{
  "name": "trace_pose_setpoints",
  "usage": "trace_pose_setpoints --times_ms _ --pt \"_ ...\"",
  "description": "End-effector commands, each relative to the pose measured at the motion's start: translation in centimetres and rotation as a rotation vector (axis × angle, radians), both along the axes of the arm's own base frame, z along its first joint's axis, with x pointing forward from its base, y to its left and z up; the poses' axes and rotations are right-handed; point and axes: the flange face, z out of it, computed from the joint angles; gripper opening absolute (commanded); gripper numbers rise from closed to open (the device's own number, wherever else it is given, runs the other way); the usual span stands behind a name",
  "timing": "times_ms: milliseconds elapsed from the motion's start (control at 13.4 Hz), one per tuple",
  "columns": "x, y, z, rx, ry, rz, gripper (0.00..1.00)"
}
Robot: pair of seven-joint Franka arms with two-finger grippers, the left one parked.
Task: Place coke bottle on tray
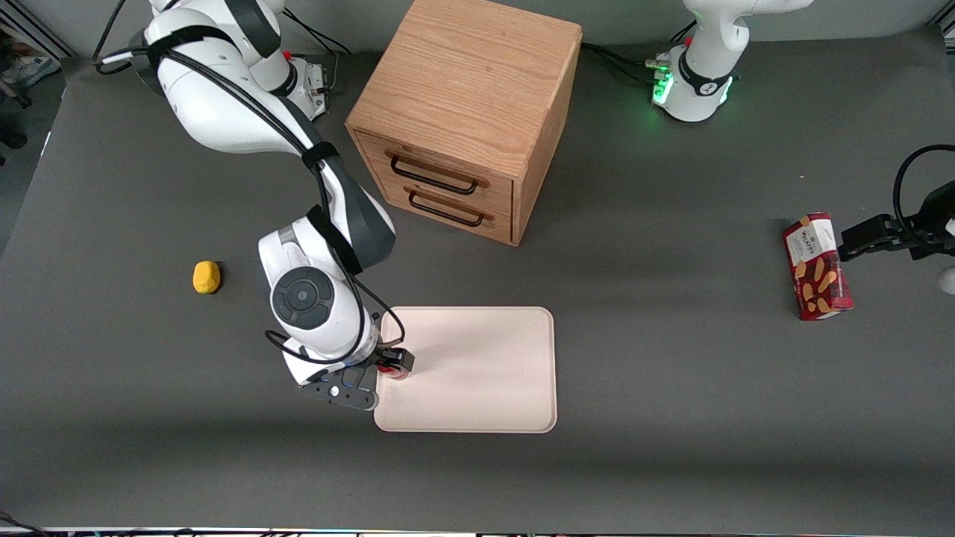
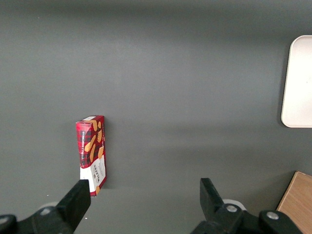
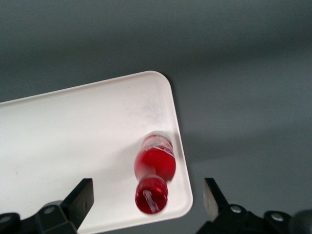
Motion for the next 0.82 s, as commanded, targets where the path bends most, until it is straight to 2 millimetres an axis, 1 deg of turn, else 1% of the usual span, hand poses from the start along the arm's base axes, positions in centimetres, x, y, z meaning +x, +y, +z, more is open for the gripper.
trace_pose_setpoints --times_ms 0,223,372,447,596,745 --pt "-1.7 -0.7 5.7 -0.033 0.011 0.001 1.00" --pt "-3.7 -1.6 11.2 -0.042 0.030 -0.004 1.00" --pt "-5.6 -2.2 14.9 -0.029 0.062 -0.005 1.00" --pt "-7.1 -3.6 18.5 -0.026 0.080 -0.003 1.00" --pt "-8.9 -5.7 22.2 -0.029 0.095 0.026 1.00" --pt "-10.0 -9.0 25.4 -0.018 0.110 0.063 1.00"
